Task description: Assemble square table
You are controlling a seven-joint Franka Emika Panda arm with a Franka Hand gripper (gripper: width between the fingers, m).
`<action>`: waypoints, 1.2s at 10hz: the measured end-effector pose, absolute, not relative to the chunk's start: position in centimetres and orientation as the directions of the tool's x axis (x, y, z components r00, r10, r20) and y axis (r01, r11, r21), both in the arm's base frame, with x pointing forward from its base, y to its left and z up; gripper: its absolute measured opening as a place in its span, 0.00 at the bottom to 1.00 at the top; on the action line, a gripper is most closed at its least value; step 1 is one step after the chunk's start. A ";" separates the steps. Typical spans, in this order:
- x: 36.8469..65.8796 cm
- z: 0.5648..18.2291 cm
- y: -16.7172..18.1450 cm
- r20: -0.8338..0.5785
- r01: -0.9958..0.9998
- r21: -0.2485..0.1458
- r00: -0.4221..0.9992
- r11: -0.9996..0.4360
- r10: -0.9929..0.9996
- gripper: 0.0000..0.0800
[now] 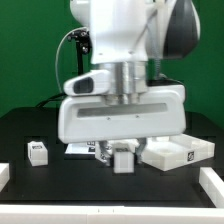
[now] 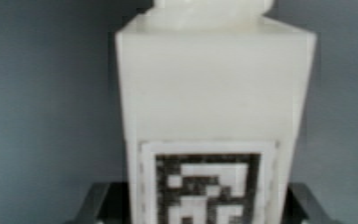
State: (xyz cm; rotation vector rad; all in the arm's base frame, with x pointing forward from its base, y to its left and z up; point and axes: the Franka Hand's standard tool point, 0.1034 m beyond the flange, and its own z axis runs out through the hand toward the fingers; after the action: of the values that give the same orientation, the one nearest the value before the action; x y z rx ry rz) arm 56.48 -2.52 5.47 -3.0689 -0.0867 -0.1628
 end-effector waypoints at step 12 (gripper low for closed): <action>54.1 0.7 -14.5 0.108 0.224 0.024 0.968 -0.974 0.225 0.36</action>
Offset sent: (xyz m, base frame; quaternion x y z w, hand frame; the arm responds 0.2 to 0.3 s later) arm 0.0000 0.0000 0.0000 0.0000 0.0000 0.0000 1.0000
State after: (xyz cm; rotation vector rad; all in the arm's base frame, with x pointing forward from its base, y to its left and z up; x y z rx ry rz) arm 54.13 -14.46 0.74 -3.1280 -0.3570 -0.1731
